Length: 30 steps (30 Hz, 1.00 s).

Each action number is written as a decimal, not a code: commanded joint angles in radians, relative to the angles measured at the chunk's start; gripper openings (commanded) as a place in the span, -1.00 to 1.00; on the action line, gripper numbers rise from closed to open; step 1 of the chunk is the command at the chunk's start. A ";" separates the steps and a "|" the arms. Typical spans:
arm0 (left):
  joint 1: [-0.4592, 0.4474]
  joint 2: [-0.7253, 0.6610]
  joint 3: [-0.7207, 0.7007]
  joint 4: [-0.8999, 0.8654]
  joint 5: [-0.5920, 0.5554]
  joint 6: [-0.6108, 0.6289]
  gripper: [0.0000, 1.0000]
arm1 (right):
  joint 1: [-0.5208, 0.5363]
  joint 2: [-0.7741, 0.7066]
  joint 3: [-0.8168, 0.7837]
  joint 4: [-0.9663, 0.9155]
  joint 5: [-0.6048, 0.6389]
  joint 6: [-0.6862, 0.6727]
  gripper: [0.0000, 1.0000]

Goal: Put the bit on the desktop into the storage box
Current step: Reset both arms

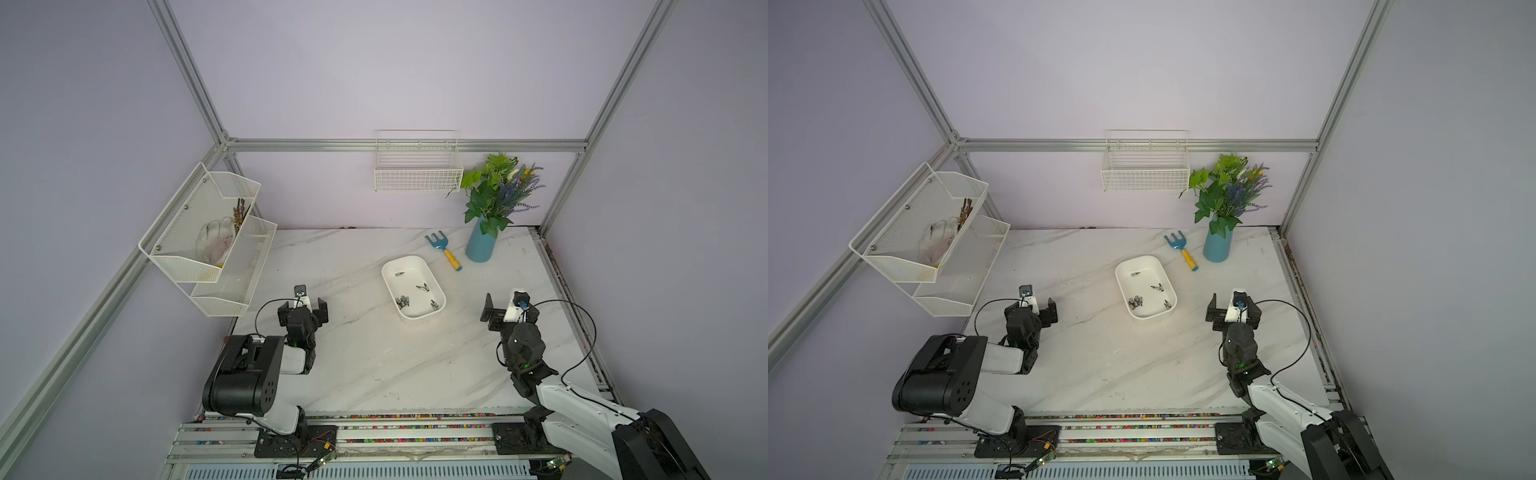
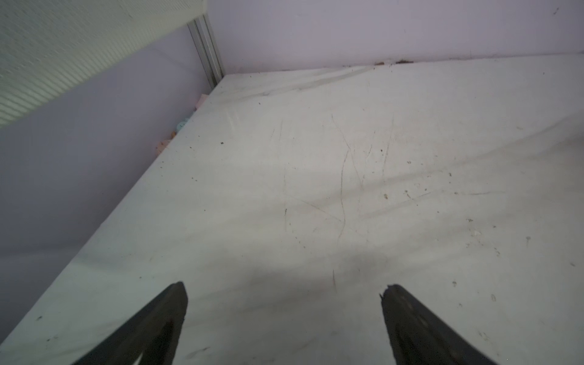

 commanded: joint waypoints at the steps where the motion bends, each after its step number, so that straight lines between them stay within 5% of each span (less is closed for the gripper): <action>1: 0.021 -0.035 0.074 -0.030 0.071 -0.017 1.00 | -0.054 0.023 0.021 0.067 -0.052 0.002 1.00; 3: 0.021 -0.005 0.043 0.081 0.068 -0.005 1.00 | -0.092 0.056 0.027 0.076 -0.073 0.009 1.00; 16: 0.022 -0.021 0.054 0.029 0.072 -0.010 1.00 | -0.224 0.435 0.070 0.350 -0.216 0.042 1.00; 19: 0.021 -0.021 0.055 0.029 0.071 -0.010 1.00 | -0.227 0.598 0.052 0.579 -0.214 0.028 0.99; 21: 0.022 -0.021 0.054 0.029 0.073 -0.010 1.00 | -0.229 0.500 0.118 0.292 -0.198 0.052 1.00; 24: 0.021 -0.023 0.055 0.029 0.073 -0.009 1.00 | -0.228 0.577 0.111 0.424 -0.201 0.036 0.99; 30: 0.021 -0.021 0.057 0.026 0.072 -0.010 1.00 | -0.225 0.562 0.122 0.380 -0.194 0.040 1.00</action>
